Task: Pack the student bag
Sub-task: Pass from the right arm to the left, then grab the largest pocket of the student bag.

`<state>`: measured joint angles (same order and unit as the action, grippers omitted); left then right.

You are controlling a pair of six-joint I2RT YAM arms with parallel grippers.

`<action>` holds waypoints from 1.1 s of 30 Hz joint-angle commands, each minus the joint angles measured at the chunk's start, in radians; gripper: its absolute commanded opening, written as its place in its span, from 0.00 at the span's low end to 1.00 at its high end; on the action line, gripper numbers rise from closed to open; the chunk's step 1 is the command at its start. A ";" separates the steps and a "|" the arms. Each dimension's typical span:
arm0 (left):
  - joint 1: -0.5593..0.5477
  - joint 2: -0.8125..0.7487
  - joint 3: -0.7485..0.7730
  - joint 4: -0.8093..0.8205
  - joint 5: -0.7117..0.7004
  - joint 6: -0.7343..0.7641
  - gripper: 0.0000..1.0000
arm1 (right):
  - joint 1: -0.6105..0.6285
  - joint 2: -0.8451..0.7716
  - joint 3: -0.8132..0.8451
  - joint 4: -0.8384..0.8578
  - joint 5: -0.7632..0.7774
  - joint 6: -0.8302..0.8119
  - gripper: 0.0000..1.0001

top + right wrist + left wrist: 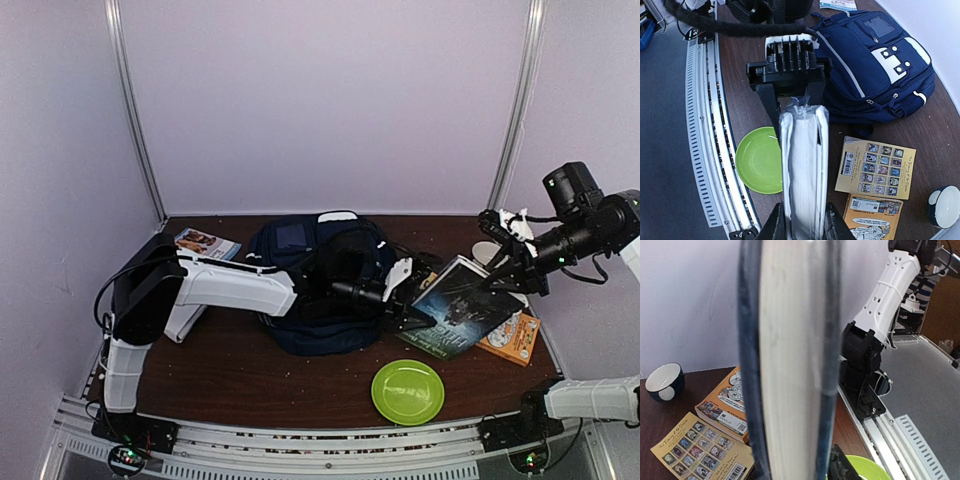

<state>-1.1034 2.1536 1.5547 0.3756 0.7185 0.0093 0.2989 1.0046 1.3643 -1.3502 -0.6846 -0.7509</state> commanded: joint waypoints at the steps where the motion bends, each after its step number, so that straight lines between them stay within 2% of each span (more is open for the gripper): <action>1: -0.003 -0.064 -0.044 0.028 0.100 -0.022 0.27 | 0.000 -0.016 0.032 0.102 -0.032 0.023 0.00; 5: 0.000 -0.086 -0.062 0.033 0.110 -0.055 0.16 | 0.003 -0.008 0.020 0.114 -0.071 0.039 0.00; 6: 0.003 -0.091 -0.064 0.032 0.115 -0.066 0.12 | 0.003 -0.008 0.024 0.114 -0.081 0.041 0.03; 7: 0.005 -0.096 -0.064 0.031 0.123 -0.083 0.08 | 0.003 -0.010 0.030 0.108 -0.089 0.036 0.13; 9: 0.013 -0.114 -0.069 0.025 0.127 -0.123 0.05 | 0.003 -0.022 0.047 0.112 -0.094 0.045 0.49; 12: 0.035 -0.167 -0.110 0.032 0.098 -0.230 0.01 | 0.000 -0.064 0.047 0.214 -0.079 0.121 0.95; 13: 0.040 -0.192 -0.126 0.026 0.087 -0.261 0.00 | -0.001 -0.075 0.040 0.244 -0.072 0.152 0.99; 16: 0.077 -0.274 -0.164 -0.079 0.023 -0.335 0.00 | -0.006 -0.038 0.059 0.289 -0.067 0.202 1.00; 19: 0.115 -0.360 -0.182 -0.320 -0.062 -0.367 0.00 | -0.006 0.017 0.059 0.288 -0.090 0.164 1.00; 21: 0.137 -0.433 -0.230 -0.396 -0.108 -0.377 0.00 | -0.005 0.047 0.036 0.338 -0.075 0.156 0.98; 24: 0.167 -0.576 -0.350 -0.426 -0.185 -0.408 0.00 | 0.018 0.127 0.024 0.412 0.010 0.168 0.74; 25: 0.178 -0.622 -0.386 -0.435 -0.203 -0.418 0.00 | 0.028 0.156 0.035 0.427 0.043 0.177 0.70; 29: 0.226 -0.774 -0.474 -0.557 -0.325 -0.465 0.00 | 0.072 0.256 0.059 0.463 0.126 0.198 0.63; 33: 0.265 -0.944 -0.541 -0.710 -0.519 -0.515 0.00 | 0.164 0.317 -0.008 0.552 0.195 0.191 0.58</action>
<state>-0.8719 1.3571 1.0443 -0.2642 0.3893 -0.4393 0.3843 1.3003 1.3975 -0.9016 -0.5919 -0.5690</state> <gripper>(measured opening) 0.218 0.607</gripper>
